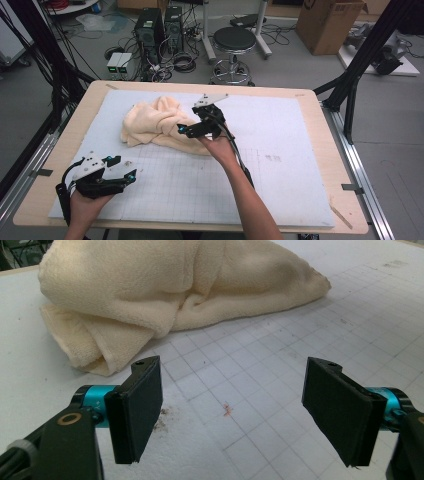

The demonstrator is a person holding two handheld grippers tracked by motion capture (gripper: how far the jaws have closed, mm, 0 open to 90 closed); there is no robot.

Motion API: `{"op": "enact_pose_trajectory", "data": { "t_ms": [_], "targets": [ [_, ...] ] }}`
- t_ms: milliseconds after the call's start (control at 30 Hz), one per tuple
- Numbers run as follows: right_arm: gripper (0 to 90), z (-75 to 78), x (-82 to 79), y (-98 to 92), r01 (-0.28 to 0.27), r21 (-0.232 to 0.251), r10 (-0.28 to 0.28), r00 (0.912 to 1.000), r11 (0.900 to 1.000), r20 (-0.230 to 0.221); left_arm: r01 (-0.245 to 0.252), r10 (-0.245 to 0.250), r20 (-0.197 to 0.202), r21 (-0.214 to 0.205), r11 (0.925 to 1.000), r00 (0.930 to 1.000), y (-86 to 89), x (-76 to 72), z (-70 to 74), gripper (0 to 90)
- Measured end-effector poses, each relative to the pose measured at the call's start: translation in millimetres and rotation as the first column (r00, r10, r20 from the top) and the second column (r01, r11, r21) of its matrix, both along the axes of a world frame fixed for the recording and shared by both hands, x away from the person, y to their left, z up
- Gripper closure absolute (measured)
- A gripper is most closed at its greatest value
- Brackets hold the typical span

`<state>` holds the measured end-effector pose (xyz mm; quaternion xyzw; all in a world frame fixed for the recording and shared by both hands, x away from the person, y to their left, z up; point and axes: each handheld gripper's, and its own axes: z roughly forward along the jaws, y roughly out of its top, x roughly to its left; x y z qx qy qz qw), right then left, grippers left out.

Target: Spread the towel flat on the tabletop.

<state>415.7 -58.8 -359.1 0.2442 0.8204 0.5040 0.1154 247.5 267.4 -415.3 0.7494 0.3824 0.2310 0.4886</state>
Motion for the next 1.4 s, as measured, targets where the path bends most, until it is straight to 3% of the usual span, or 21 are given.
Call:
{"op": "enact_pose_trajectory", "data": {
  "t_ms": [233, 300, 400, 500, 600, 667, 700, 767, 800, 833, 967, 1200, 1400],
  "targets": [
    [16.9, -3.3, 17.2, 33.1, -0.03, -0.005, 0.03, 0.9995, 0.9995, -0.001, -0.007, 0.007, -0.002, -0.008, 0.9999, 1.0, 2.2, 0.8, -0.3, 24.9],
    [18.6, -11.3, 22.4, 48.2, -0.037, -0.008, 0.036, 0.9991, 0.9993, -0.019, -0.006, 0.006, -0.001, -0.005, 1.0, 1.0, 2.9, 0.9, -0.1, 24.9],
    [19.5, -18.6, 25.6, 55.8, -0.041, -0.014, 0.041, 0.9989, 0.9991, -0.025, -0.005, 0.005, 0.0, -0.005, 1.0, 1.0, 3.2, 0.9, -0.1, 24.9],
    [23.4, -35.9, 29.7, 73.8, -0.044, -0.095, 0.043, 0.9989, 0.9945, -0.018, -0.005, 0.005, 0.0, -0.004, 1.0, 1.0, 3.6, 0.7, 0.0, 25.0],
    [28.4, -46.6, 33.0, 82.4, -0.021, -0.137, 0.018, 0.9996, 0.9904, -0.022, -0.004, 0.004, 0.0, -0.008, 1.0, 1.0, 3.8, 1.0, -0.1, 25.1],
    [34.8, -49.9, 34.3, 85.9, -0.007, -0.166, 0.008, 1.0, 0.9862, 0.003, -0.005, 0.005, 0.0, -0.004, 1.0, 1.0, 4.6, 1.5, -0.2, 25.1],
    [34.8, -49.9, 34.3, 85.9, -0.007, -0.166, 0.008, 1.0, 0.9862, 0.003, -0.005, 0.005, 0.002, -0.006, 1.0, 1.0, 4.6, 1.8, -0.3, 25.1],
    [46.4, -50.1, 35.8, 86.6, 0.002, -0.185, 0.001, 0.9999, 0.9828, 0.015, -0.008, 0.008, -0.002, -0.009, 0.9999, 1.0, 4.5, 1.9, -0.6, 25.2],
    [46.4, -50.1, 35.8, 86.6, 0.002, -0.185, 0.001, 0.9999, 0.9828, 0.015, -0.006, 0.006, -0.002, -0.007, 1.0, 1.0, 4.5, 2.3, -0.6, 25.2],
    [54.1, -49.6, 36.9, 86.1, -0.004, -0.197, 0.006, 1.0, 0.9804, 0.006, -0.004, 0.004, -0.002, -0.007, 1.0, 1.0, 4.3, 2.5, -0.7, 25.2],
    [64.4, -46.3, 37.2, 83.8, -0.029, -0.207, 0.028, 0.9996, 0.978, -0.009, -0.004, 0.004, -0.001, -0.005, 1.0, 1.0, 3.9, 1.9, -0.7, 25.3],
    [67.2, -31.6, 33.7, 70.7, -0.048, -0.207, 0.045, 0.9988, 0.9773, -0.017, -0.011, 0.011, 0.0, -0.006, 0.9999, 0.9999, 7.0, 1.4, -0.9, 25.4],
    [67.2, -12.0, 22.2, 37.9, -0.045, -0.218, 0.043, 0.999, 0.975, -0.014, -0.01, 0.01, 0.0, -0.007, 0.9999, 1.0, 7.5, 1.1, -0.8, 25.4]
  ]
}}
